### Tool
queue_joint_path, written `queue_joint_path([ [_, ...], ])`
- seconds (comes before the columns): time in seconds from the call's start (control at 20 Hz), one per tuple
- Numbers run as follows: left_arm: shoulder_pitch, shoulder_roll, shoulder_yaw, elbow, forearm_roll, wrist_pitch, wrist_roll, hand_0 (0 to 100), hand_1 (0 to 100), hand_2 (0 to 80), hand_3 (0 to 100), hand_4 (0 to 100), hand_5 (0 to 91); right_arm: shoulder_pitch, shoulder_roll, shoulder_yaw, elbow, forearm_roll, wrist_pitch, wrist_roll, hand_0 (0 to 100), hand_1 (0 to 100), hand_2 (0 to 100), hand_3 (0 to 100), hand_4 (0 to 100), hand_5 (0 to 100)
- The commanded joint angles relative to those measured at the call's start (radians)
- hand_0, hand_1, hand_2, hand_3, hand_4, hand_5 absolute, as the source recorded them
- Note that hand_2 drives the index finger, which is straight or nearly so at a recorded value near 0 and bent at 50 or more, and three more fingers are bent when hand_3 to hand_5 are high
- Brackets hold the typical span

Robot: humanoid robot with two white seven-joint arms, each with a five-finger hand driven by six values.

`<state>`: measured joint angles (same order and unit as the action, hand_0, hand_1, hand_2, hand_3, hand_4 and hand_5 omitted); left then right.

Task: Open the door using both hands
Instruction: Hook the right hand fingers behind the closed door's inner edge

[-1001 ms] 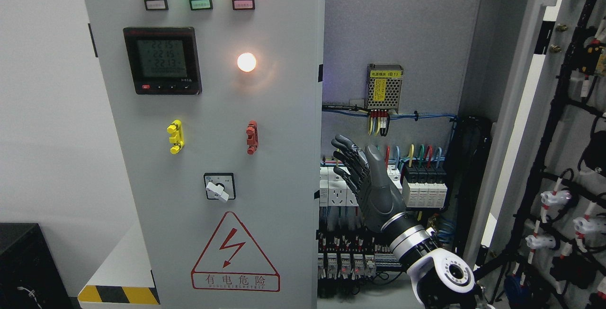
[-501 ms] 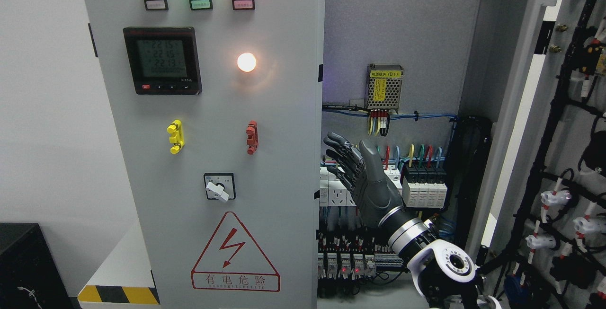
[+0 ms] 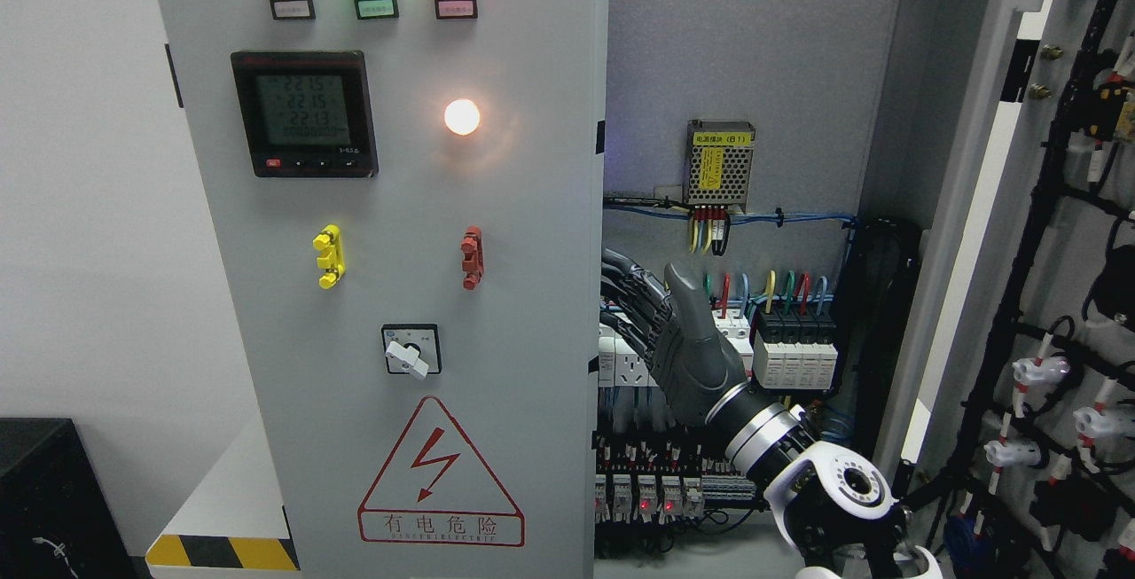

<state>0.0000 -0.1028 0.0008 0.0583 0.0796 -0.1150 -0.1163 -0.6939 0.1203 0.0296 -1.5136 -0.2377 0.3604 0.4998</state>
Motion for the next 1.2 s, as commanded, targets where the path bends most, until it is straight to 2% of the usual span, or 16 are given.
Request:
queue_joint_path([
  [0.0,-0.002,0.000,-0.031,0.000,0.000,0.000,0.000,0,0,0.0,0,0,0.0,-0.024,-0.002,-0.025,0.070,-0.012,-0.001,0.043,0,0,0,0,0,0],
  [0.05,-0.002,0.000,-0.033,0.000,0.000,0.000,0.000,0,0,0.0,0,0,0.0,-0.027,-0.002,-0.027,0.078,-0.012,-0.001,0.063,0,0,0,0,0,0],
  [0.15,-0.002,0.000,-0.031,0.000,0.000,0.000,0.000,0,0,0.0,0,0,0.0,-0.045,-0.001,-0.043,0.101,-0.012,-0.001,0.077,0,0,0,0,0,0],
  [0.25,-0.002,0.000,-0.033,0.000,0.000,0.000,0.000,0,0,0.0,0,0,0.0,-0.074,-0.002,-0.072,0.136,-0.012,0.000,0.079,0,0,0,0,0,0],
  [0.35,-0.002,0.000,-0.031,0.000,0.000,0.000,0.000,0,0,0.0,0,0,0.0,-0.095,-0.005,-0.076,0.167,-0.012,-0.001,0.080,0,0,0,0,0,0],
  [0.65,-0.002,0.000,-0.033,0.000,0.000,0.000,0.000,0,0,0.0,0,0,0.0,-0.088,-0.005,-0.076,0.148,-0.014,0.006,0.082,0,0,0,0,0,0],
  [0.7,-0.002,0.000,-0.031,0.000,0.000,0.000,0.000,0,0,0.0,0,0,0.0,-0.087,-0.005,-0.076,0.142,-0.014,0.011,0.088,0,0,0,0,0,0],
  [0.85,-0.002,0.000,-0.031,0.000,0.000,0.000,0.000,0,0,0.0,0,0,0.0,-0.079,-0.002,-0.076,0.118,-0.012,0.014,0.169,0,0,0,0,0,0],
  [1.15,-0.002,0.000,-0.031,0.000,0.000,0.000,0.000,0,0,0.0,0,0,0.0,-0.081,-0.004,-0.076,0.096,-0.012,0.032,0.181,0,0,0,0,0,0],
])
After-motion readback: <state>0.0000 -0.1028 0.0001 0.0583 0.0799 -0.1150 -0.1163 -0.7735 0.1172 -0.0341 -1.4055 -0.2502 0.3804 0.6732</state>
